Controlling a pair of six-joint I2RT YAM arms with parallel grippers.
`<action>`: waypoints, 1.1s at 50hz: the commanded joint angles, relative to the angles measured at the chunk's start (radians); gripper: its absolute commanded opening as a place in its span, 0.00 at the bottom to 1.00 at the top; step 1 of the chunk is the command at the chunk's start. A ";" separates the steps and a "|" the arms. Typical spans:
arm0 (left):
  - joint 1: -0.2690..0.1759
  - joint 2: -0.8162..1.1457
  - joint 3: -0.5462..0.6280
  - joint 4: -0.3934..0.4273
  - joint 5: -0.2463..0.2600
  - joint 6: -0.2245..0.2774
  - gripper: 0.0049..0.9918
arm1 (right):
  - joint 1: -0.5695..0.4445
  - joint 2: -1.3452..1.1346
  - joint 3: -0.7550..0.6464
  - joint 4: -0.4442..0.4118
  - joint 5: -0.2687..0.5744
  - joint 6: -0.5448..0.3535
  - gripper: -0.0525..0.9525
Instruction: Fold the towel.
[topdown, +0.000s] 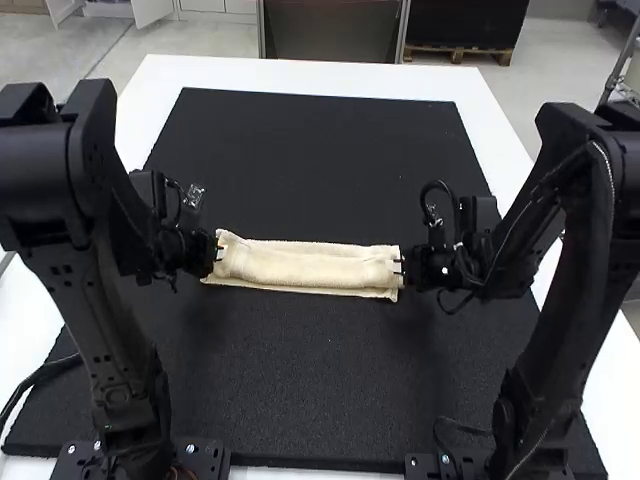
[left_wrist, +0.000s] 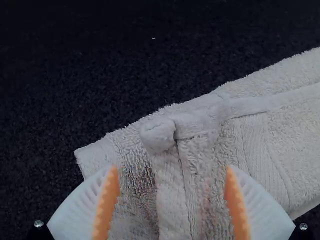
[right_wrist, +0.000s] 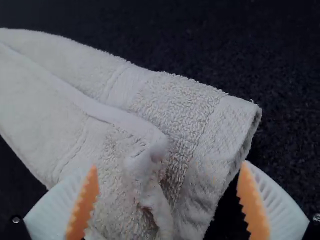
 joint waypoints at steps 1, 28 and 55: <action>0.013 0.018 -0.014 0.014 -0.006 0.020 0.63 | -0.022 0.017 -0.016 0.033 0.013 -0.014 0.82; 0.013 0.018 -0.018 0.045 0.004 0.008 0.97 | -0.072 0.017 -0.003 0.053 0.022 -0.018 0.94; 0.013 0.018 -0.025 0.048 0.015 0.014 0.97 | -0.025 0.083 0.038 0.055 0.068 -0.017 0.94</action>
